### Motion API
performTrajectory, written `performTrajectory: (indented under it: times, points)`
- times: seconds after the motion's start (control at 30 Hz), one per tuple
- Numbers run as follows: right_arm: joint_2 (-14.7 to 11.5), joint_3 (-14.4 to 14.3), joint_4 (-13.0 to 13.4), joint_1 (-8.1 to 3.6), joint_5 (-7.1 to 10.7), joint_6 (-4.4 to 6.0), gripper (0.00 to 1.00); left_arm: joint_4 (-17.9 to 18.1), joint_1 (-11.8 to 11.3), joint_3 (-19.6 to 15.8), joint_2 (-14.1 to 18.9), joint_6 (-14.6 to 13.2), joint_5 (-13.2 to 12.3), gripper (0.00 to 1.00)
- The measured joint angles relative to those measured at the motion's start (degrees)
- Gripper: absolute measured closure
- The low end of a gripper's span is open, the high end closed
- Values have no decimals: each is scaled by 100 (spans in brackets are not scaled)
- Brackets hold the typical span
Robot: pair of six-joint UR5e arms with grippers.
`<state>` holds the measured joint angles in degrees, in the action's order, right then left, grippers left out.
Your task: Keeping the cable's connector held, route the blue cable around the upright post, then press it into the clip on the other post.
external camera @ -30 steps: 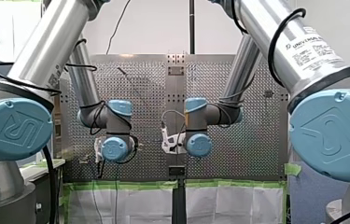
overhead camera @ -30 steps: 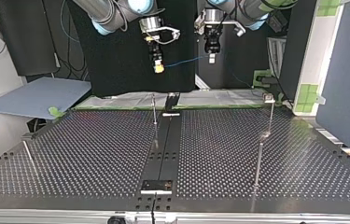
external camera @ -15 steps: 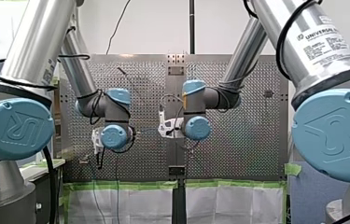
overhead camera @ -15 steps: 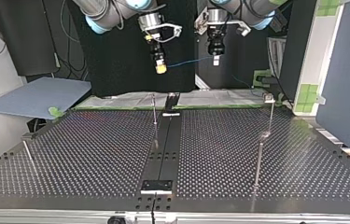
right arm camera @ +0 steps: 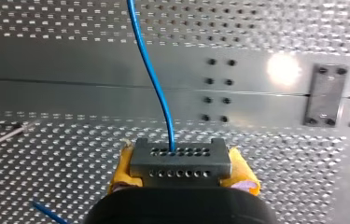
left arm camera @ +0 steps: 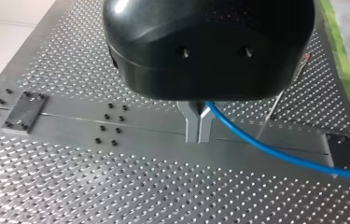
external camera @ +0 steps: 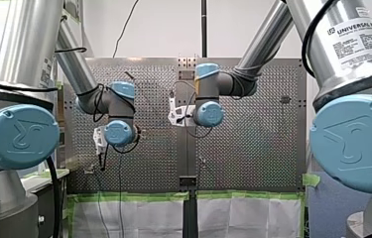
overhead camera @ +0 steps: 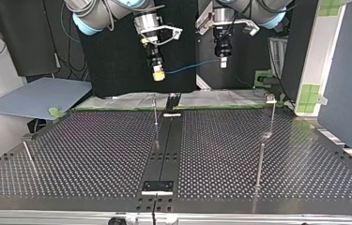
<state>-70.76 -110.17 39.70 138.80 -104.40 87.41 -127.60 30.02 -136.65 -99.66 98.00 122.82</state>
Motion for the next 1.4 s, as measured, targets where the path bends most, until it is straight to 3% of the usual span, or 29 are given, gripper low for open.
performTrajectory:
  times: [0.43, 0.67, 0.9, 1.2, 1.4]
  points:
    - [-680, 291, -653, -17, 30, 75, 100, -596, -208, 400, 733, 255, -28, 100]
    - [-1018, 359, -746, -46, 107, 138, 100, -768, -325, 657, 1113, 504, -47, 100]
    - [-804, 654, -898, -66, 310, 187, 100, -984, -423, 880, 1446, 647, -96, 100]
    - [-404, 1072, -1054, -66, 374, 199, 100, -1165, -605, 961, 1647, 718, -101, 100]
    - [-319, 1360, -1132, -52, 405, 254, 100, -1314, -748, 1096, 1679, 711, -144, 100]
